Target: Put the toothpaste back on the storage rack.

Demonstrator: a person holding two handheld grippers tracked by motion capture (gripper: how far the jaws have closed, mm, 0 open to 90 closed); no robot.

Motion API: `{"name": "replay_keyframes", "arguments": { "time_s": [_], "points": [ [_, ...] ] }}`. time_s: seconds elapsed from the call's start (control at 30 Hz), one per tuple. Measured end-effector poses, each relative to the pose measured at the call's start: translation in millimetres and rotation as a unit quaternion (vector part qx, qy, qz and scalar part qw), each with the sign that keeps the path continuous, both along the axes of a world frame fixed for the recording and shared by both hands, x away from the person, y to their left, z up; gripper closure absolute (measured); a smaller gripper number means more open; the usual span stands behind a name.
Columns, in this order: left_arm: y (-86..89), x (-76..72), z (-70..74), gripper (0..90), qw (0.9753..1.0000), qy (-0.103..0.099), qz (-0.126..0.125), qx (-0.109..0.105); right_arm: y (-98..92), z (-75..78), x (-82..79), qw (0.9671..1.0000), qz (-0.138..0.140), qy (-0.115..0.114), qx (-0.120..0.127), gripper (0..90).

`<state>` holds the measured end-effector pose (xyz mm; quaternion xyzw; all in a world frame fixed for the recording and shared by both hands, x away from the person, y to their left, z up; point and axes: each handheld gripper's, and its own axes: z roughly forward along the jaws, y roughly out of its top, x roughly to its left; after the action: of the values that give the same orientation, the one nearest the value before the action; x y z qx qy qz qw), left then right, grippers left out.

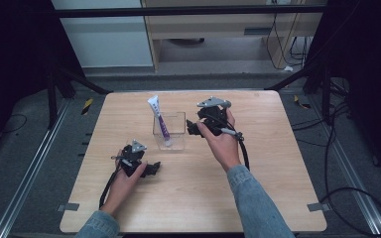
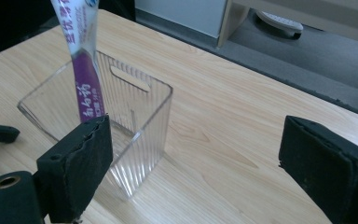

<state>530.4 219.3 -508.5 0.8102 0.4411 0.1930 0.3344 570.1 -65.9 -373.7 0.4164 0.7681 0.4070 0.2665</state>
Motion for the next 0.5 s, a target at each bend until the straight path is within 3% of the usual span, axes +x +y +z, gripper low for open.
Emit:
{"name": "replay_keyframes", "arguments": {
  "time_s": [0.5],
  "points": [
    [0.0, 0.0, 0.0, 0.0, 1.0, 0.0, 0.0, 0.0, -42.8, -11.4, -21.3, 0.9998, -0.018, 0.004, -0.006, 10.4]
  ]
}}
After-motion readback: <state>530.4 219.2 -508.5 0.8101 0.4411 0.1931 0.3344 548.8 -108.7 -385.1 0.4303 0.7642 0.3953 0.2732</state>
